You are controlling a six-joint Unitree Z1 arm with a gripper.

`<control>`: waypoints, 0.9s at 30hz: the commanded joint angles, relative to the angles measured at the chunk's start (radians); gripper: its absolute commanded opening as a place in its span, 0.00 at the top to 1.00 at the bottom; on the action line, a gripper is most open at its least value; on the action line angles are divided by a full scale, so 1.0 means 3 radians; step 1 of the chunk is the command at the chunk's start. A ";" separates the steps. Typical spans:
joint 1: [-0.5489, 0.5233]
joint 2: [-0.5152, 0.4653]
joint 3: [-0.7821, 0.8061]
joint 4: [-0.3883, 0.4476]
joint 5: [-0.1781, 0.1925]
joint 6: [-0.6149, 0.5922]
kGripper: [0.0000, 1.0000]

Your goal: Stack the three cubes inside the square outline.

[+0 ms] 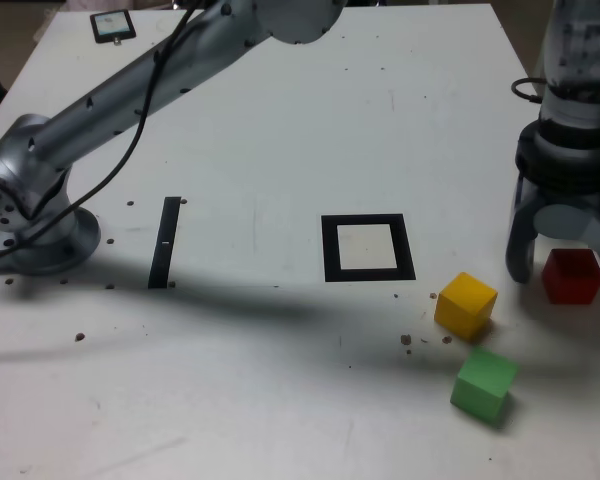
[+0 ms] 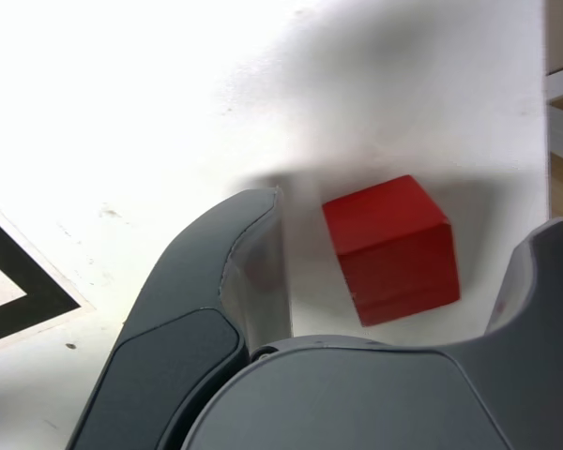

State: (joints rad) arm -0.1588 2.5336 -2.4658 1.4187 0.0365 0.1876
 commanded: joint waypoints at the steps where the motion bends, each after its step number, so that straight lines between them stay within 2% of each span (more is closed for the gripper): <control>1: -0.0004 0.0011 -0.0024 -0.0012 -0.0004 -0.0007 0.23; 7: -0.0006 0.0021 -0.0032 -0.0027 -0.0006 0.0009 0.29; 15: -0.0020 0.0060 0.0000 -0.0135 -0.0141 0.0045 0.29; 22: -0.0028 0.0107 0.0011 -0.0192 -0.0162 0.0057 0.30; 24: -0.0028 0.0113 0.0015 -0.0190 -0.0158 0.0058 0.33; 27: -0.0028 0.0101 0.0021 -0.0183 -0.0151 0.0045 0.44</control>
State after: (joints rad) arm -0.1657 2.5633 -2.4609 1.3629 -0.0104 0.2032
